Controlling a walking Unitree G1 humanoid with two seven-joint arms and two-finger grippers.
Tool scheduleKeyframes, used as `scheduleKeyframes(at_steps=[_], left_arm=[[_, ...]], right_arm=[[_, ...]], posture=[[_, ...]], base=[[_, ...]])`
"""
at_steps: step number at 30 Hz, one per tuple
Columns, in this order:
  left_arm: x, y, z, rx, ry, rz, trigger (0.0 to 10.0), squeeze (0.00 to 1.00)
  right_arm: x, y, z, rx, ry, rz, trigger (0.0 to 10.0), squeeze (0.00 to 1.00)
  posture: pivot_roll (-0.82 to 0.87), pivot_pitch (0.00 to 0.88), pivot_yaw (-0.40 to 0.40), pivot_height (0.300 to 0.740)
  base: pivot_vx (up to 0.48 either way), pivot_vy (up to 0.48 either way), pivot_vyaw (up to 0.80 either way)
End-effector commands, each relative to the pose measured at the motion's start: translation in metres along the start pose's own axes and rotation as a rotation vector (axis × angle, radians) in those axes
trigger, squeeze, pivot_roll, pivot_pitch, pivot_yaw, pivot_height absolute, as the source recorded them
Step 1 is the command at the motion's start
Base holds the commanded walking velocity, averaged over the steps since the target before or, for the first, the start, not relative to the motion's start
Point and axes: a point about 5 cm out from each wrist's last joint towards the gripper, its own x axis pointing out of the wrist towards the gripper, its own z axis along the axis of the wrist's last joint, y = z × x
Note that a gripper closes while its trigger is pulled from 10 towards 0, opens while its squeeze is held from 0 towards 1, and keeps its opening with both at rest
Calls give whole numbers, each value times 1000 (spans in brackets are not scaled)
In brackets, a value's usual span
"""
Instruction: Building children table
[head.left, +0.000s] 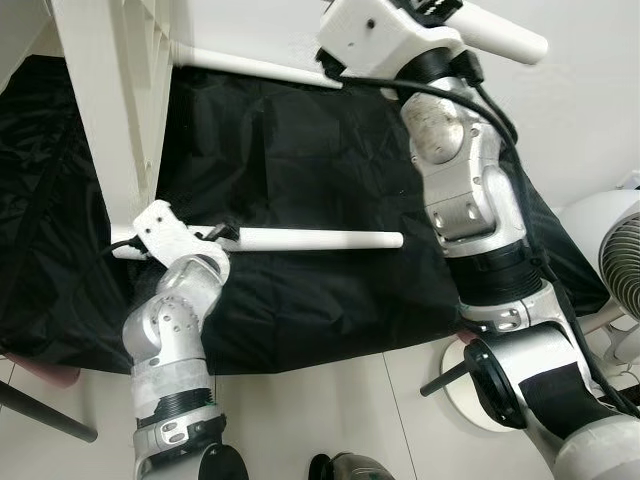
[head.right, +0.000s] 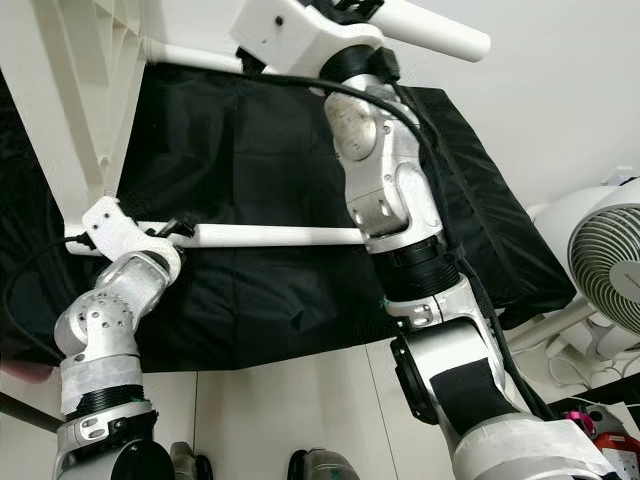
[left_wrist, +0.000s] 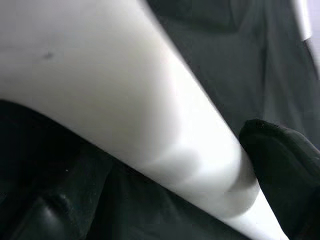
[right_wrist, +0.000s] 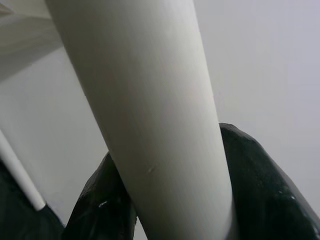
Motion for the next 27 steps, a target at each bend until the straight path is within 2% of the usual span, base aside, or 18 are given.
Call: scheduleKeyframes(at_steps=[1,4,5,8,9,10,11,12,13,16,17,18,21,22,23,25,26,27], left_arm=[[-1,-58,-37,-136,162,-60,10000,0],[-1,-62,-37,-161,160,-70,10000,0],[-2,-72,-35,-147,123,-94,10000,0],[-3,-80,-37,-137,127,-120,10000,0],[-4,-87,-38,-154,125,-145,10000,0],[-4,-87,-38,-154,125,-145,10000,0],[-4,-96,-38,-170,118,-177,10000,0],[-4,-96,-38,-170,118,-177,10000,0],[-5,-106,-37,-199,113,-216,10000,0],[-7,-115,-34,-219,90,-252,10000,0],[-9,-131,-27,-280,55,-334,1490,0],[-13,-145,-17,-311,0,-404,0,0],[-13,-145,-17,-311,0,-404,0,0],[-17,-155,-8,-335,-48,-467,0,0],[-17,-155,-8,-335,-48,-467,0,0],[-29,-171,21,-317,-211,-607,0,0],[-29,-171,21,-317,-211,-607,0,0],[-35,-176,34,-294,-286,-660,0,0]], right_arm=[[0,-26,-12,268,78,-125,0,0],[1,-30,-14,310,94,-126,0,0],[6,-40,-17,407,122,-133,0,0],[8,-46,-18,437,130,-140,0,0],[10,-52,-23,503,155,-148,0,0],[10,-52,-23,503,155,-148,0,0],[12,-58,-26,526,166,-156,0,0],[12,-58,-26,526,166,-156,0,0],[14,-62,-29,545,178,-160,0,0],[16,-66,-32,552,185,-164,0,0],[18,-72,-34,544,187,-168,0,0],[20,-78,-35,535,188,-172,0,0],[20,-78,-35,535,188,-172,0,0],[21,-83,-36,535,186,-178,0,0],[21,-83,-36,535,186,-178,0,0],[20,-93,-37,555,181,-188,0,0],[20,-93,-37,555,181,-188,0,0],[19,-98,-37,564,177,-194,0,0]], posture=[[-104,102,-47,740],[-115,106,-41,740],[-119,111,-38,740],[-120,112,-39,740],[-121,114,-36,740],[-121,114,-36,740],[-126,119,-32,740],[-126,119,-32,740],[-129,123,-26,740],[-130,124,-25,740],[-139,129,-14,740],[-144,134,-11,740],[-144,134,-11,740],[-145,135,-8,740],[-145,135,-8,740],[-153,144,-6,740],[-153,144,-6,740],[-156,146,-7,740]], base=[[0,0,0],[0,0,0],[0,0,0],[0,0,0],[0,0,0],[0,0,0],[0,0,0],[0,0,0],[0,0,0],[0,0,0],[0,0,0],[0,0,0],[0,0,0],[0,0,0],[0,0,0],[0,0,0],[0,0,0],[0,0,0]])
